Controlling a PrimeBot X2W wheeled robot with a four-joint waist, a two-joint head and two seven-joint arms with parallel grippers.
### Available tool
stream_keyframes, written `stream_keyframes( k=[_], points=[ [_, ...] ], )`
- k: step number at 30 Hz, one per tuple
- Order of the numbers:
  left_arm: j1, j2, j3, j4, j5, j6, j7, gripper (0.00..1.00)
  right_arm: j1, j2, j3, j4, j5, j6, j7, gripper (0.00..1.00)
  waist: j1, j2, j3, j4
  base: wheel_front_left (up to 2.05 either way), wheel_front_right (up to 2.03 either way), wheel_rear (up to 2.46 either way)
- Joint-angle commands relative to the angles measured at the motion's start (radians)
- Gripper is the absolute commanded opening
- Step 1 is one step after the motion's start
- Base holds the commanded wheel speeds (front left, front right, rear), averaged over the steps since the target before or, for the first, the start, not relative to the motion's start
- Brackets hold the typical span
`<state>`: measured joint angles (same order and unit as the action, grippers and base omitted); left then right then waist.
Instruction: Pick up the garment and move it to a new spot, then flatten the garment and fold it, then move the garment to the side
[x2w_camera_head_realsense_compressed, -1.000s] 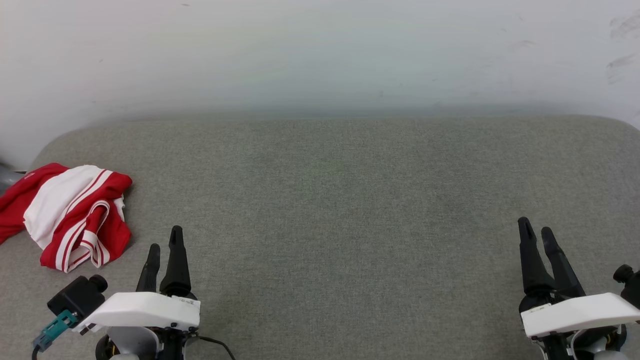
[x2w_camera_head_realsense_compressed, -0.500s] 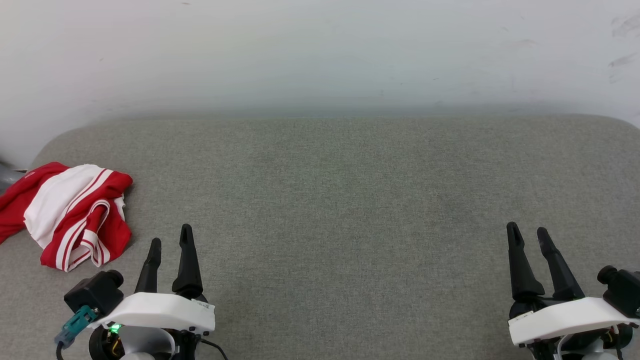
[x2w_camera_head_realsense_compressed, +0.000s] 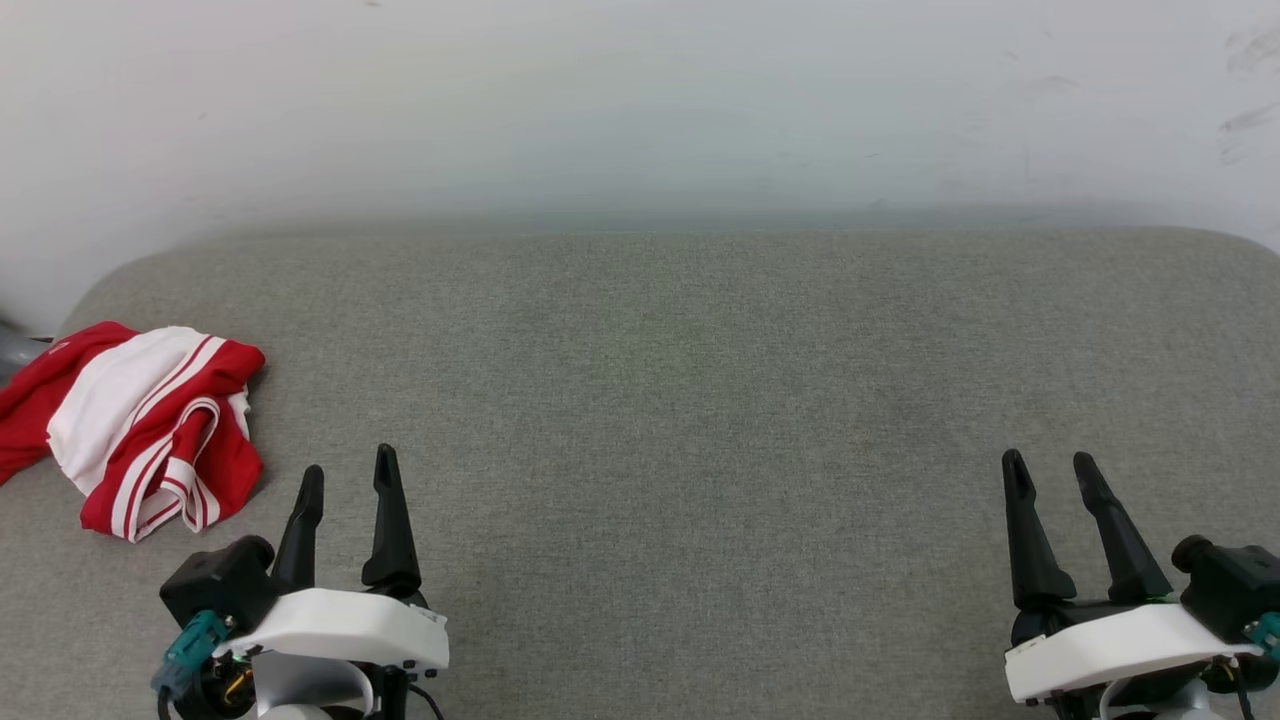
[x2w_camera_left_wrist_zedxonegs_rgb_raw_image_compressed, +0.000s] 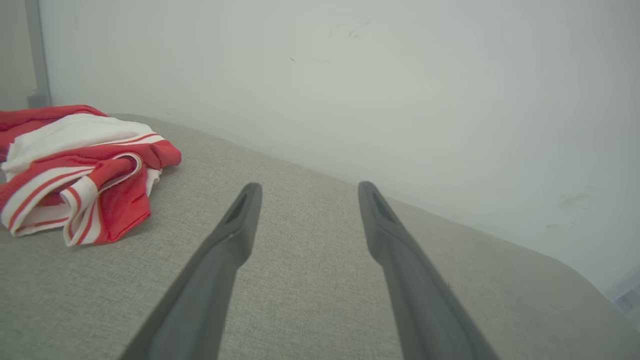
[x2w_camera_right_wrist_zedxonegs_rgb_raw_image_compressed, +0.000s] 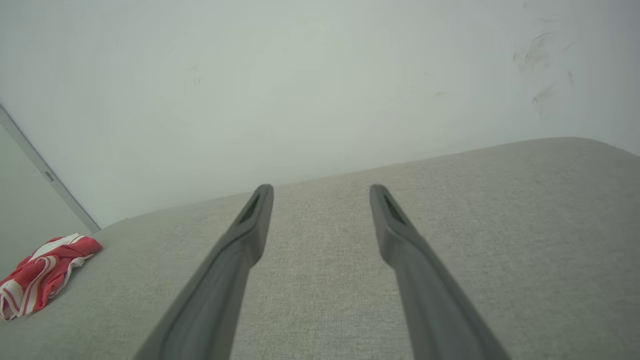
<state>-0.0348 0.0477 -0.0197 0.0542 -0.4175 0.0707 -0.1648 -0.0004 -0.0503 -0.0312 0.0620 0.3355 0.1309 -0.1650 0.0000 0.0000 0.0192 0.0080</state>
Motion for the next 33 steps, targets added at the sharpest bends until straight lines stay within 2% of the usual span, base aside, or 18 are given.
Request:
stream_keyframes(
  k=[1,33],
  points=[
    [0.002,0.003,-0.001,-0.013,0.019,0.003,-0.008,1.0,-0.004,0.0,0.002,-0.015,-0.018,0.0,-0.007,1.0,0.0,0.0,0.0,0.0,0.0,0.0,0.0],
    [0.023,0.007,-0.049,-0.033,0.298,0.016,-0.077,1.0,0.02,0.0,0.011,-0.048,-0.281,0.0,-0.077,1.0,0.0,0.0,0.007,0.0,0.0,0.0,0.0]
  ],
)
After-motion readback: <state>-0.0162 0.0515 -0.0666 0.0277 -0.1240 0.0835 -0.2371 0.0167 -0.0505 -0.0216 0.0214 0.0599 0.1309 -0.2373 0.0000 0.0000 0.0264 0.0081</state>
